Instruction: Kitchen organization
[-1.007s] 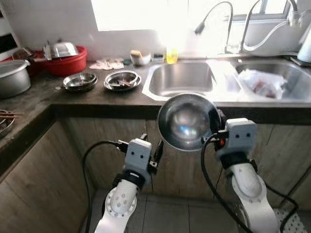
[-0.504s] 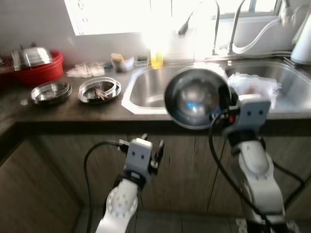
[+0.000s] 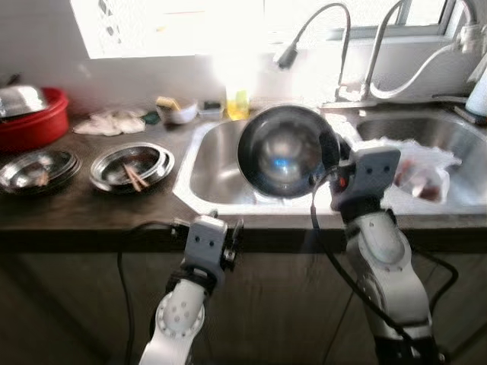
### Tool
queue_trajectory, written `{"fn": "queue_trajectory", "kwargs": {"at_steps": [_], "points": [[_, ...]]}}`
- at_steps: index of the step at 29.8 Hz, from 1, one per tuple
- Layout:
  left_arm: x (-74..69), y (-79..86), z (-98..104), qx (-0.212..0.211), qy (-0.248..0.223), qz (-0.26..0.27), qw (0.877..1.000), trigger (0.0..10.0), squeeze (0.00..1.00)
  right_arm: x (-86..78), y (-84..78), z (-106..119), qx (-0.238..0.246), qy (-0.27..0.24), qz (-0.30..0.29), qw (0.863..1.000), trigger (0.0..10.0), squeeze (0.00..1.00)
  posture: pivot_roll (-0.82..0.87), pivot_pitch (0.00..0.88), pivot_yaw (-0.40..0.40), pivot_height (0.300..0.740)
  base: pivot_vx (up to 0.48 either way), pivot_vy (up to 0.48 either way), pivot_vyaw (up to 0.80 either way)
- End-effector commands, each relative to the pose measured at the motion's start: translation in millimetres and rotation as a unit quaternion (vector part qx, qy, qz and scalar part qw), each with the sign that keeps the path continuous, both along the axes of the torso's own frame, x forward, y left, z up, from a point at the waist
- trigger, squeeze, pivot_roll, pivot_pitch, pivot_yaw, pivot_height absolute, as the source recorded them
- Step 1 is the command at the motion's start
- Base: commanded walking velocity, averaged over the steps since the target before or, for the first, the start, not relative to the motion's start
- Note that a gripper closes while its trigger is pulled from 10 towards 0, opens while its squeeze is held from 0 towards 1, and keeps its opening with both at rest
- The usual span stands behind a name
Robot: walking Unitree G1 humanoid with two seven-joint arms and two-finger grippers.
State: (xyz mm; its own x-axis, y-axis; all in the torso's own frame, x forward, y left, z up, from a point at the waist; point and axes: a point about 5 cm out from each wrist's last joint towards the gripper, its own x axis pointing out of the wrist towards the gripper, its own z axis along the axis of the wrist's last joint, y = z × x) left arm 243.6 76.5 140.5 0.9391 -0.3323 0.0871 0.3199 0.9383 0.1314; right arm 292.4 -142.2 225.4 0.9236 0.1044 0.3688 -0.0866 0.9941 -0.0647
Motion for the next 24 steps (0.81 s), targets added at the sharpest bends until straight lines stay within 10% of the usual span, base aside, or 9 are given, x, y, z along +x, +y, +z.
{"fn": "queue_trajectory", "kwargs": {"at_steps": [1,15,24], "points": [[1.6,8.0,3.1,0.005,-0.008,0.011,1.000,10.0,0.00,-0.3,9.7,4.4,0.001,-0.006,0.022,1.000,10.0,0.00,0.02,0.002,0.009,0.740,0.480,0.000,0.00],[4.0,10.2,2.7,-0.005,-0.002,0.024,1.000,10.0,0.00,16.0,3.5,4.1,-0.032,0.030,0.018,0.999,10.0,0.00,0.02,0.008,0.005,0.740,0.027,0.000,0.00],[-1.0,7.1,3.7,-0.007,-0.002,0.025,1.000,10.0,0.00,68.8,-7.3,3.0,-0.054,0.140,0.004,0.989,10.0,0.00,0.05,0.017,-0.022,0.740,0.000,0.000,0.00]]}}
